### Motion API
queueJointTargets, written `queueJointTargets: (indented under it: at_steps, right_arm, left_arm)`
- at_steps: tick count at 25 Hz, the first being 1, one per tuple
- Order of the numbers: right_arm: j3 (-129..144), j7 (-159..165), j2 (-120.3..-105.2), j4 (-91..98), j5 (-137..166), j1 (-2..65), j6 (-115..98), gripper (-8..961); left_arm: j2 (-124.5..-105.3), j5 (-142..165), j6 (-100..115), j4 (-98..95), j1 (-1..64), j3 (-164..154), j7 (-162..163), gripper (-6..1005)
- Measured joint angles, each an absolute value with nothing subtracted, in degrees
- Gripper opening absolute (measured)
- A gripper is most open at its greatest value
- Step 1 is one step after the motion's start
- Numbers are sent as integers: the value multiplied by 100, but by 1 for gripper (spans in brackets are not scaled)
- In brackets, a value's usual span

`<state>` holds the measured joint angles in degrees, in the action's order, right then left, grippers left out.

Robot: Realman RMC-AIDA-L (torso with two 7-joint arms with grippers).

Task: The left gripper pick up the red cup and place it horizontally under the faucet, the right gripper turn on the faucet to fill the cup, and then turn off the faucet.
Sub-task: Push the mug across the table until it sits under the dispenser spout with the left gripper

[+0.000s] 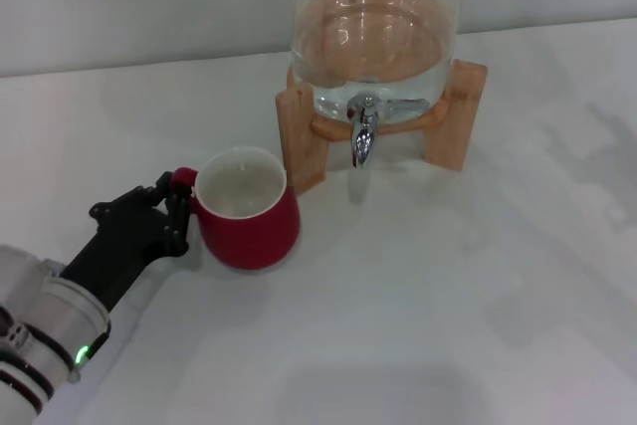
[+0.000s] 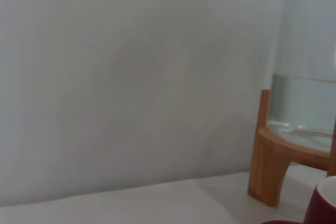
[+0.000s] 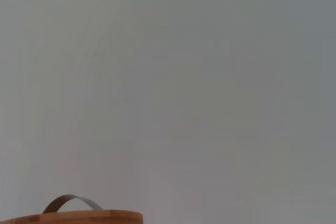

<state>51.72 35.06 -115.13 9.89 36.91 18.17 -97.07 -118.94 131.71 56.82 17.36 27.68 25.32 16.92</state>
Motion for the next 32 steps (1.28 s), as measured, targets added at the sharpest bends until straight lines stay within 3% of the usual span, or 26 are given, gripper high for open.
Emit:
queueJointTargets:
  at_steps: [32]
  right_arm:
    - [5254,3507,-11514,1009,3691,1862,-9711,782]
  left_arm:
    - [-11936,14171,5245,1859,3243,2534,2159,132]
